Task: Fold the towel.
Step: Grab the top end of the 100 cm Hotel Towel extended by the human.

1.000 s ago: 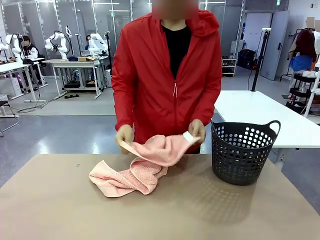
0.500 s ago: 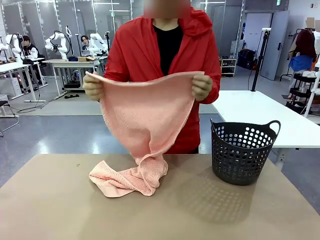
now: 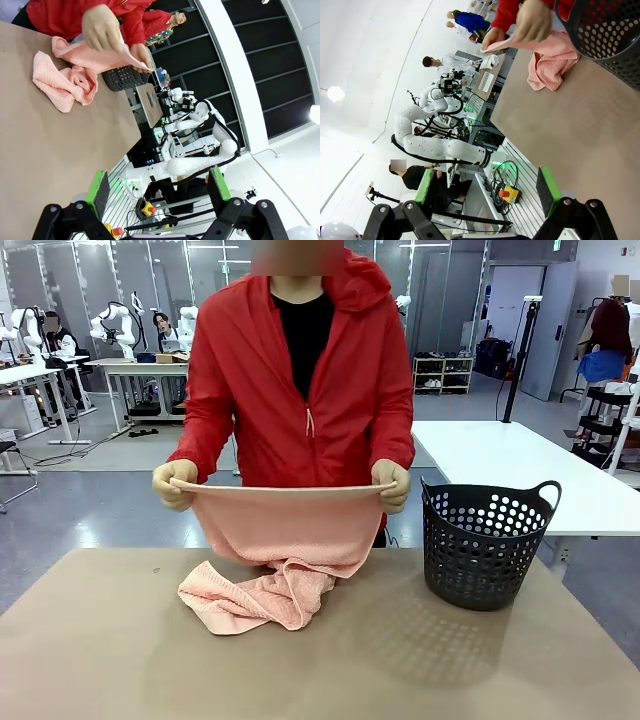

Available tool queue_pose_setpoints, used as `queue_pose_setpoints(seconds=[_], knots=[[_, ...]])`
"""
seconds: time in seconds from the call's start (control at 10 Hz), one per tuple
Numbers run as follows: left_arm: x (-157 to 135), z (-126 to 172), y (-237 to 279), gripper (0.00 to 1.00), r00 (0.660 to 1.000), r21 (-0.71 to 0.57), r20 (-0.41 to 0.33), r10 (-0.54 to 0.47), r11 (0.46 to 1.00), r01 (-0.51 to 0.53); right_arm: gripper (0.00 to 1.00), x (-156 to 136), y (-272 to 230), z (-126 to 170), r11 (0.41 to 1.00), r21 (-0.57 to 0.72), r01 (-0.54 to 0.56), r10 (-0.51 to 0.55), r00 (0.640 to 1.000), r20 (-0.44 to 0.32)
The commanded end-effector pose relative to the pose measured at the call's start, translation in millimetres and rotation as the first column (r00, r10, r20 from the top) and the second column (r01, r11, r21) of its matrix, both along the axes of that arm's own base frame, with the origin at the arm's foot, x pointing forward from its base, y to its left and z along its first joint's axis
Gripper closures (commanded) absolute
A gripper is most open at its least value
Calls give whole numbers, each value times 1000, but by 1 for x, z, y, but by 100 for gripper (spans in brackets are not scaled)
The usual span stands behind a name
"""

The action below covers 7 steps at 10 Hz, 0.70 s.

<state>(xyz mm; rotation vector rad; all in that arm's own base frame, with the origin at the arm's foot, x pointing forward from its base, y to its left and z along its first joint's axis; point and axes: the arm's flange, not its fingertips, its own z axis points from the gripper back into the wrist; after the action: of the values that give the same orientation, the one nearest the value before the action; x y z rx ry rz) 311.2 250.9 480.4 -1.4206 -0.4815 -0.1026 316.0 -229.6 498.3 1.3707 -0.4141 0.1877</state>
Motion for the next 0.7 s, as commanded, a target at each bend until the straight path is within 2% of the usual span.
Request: queue_pose_setpoints(seconds=[0.0, 0.6], knots=[[-1, -1, 1, 0, 1000, -11, 9, -7, 1000, 7, 0, 0, 0, 0, 1000, 13, -5, 5, 1000, 13], [-1, -1, 1, 0, 1000, -11, 9, -7, 1000, 7, 0, 0, 0, 0, 1000, 13, -5, 5, 1000, 13]])
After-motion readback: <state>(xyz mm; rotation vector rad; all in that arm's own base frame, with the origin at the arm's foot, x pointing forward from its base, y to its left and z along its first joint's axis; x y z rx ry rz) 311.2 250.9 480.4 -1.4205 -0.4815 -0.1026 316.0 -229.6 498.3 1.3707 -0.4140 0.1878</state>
